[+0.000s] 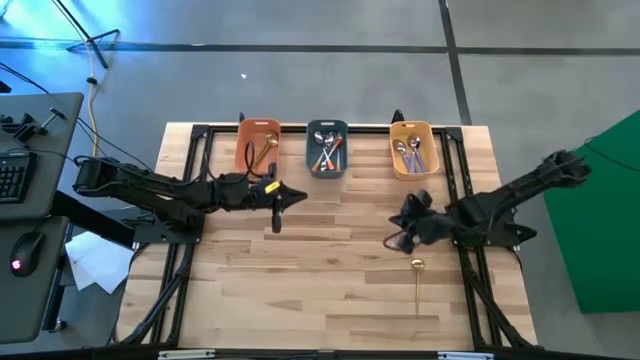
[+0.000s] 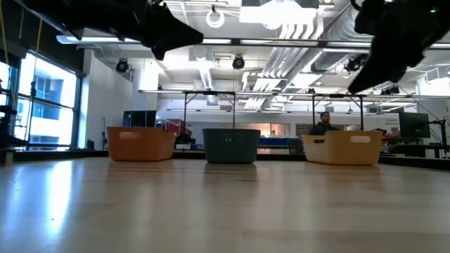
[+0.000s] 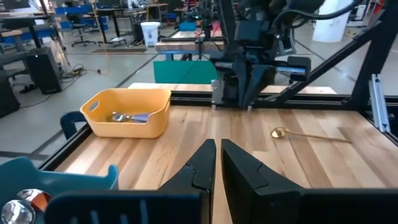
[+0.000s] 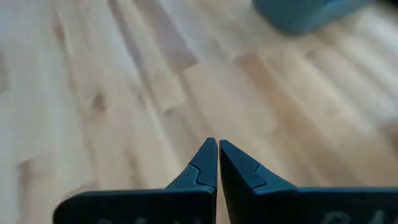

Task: Sort silverware by color (type)
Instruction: Put the gold spoon into the orange bin

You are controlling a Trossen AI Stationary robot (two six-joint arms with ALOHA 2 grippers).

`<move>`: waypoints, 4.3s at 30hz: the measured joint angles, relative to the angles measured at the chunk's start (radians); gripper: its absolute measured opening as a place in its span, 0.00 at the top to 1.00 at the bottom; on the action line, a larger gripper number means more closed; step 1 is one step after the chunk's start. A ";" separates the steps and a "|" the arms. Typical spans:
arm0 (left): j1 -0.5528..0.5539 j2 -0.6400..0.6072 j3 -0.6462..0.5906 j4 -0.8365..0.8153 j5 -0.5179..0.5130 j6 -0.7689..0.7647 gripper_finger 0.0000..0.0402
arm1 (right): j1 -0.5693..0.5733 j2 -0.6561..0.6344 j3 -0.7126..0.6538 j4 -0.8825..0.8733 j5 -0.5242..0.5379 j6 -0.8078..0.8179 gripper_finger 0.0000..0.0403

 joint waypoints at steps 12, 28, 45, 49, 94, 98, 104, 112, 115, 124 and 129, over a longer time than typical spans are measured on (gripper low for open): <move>-0.057 0.001 0.000 -0.002 -0.026 0.000 0.96 | 0.319 0.090 0.006 -0.241 -0.172 0.530 1.00; -0.067 0.001 0.000 -0.004 -0.027 -0.019 0.96 | 0.422 0.473 0.222 -0.376 -0.417 1.126 0.71; -0.067 0.001 0.001 -0.011 -0.026 -0.031 0.96 | 0.413 0.592 0.223 -0.388 -0.356 1.371 0.67; -0.067 0.001 0.001 -0.011 -0.026 -0.035 0.96 | 0.393 0.592 0.203 -0.378 -0.358 1.367 0.67; -0.045 0.257 0.001 0.343 0.058 -0.104 1.00 | 0.221 0.197 0.069 -0.028 0.025 0.464 0.99; -0.049 0.257 0.001 0.381 0.089 -0.113 0.98 | 0.196 0.196 0.109 0.084 0.169 0.290 0.99; -0.075 0.257 0.002 0.395 0.131 -0.121 0.87 | 0.131 0.198 0.114 0.480 0.300 -0.075 1.00; -0.123 0.325 0.066 0.457 0.151 -0.089 0.71 | 0.006 0.206 0.115 1.041 0.077 -0.545 1.00; -0.129 0.371 0.125 0.457 0.152 -0.088 0.67 | -0.046 0.225 0.115 1.132 -0.044 -0.610 1.00; -0.130 0.440 0.298 0.397 0.153 -0.018 0.59 | -0.115 0.250 0.115 1.200 -0.170 -0.634 1.00; -0.114 0.441 0.380 0.256 0.142 -0.018 0.58 | -0.117 0.250 0.115 1.218 -0.193 -0.654 1.00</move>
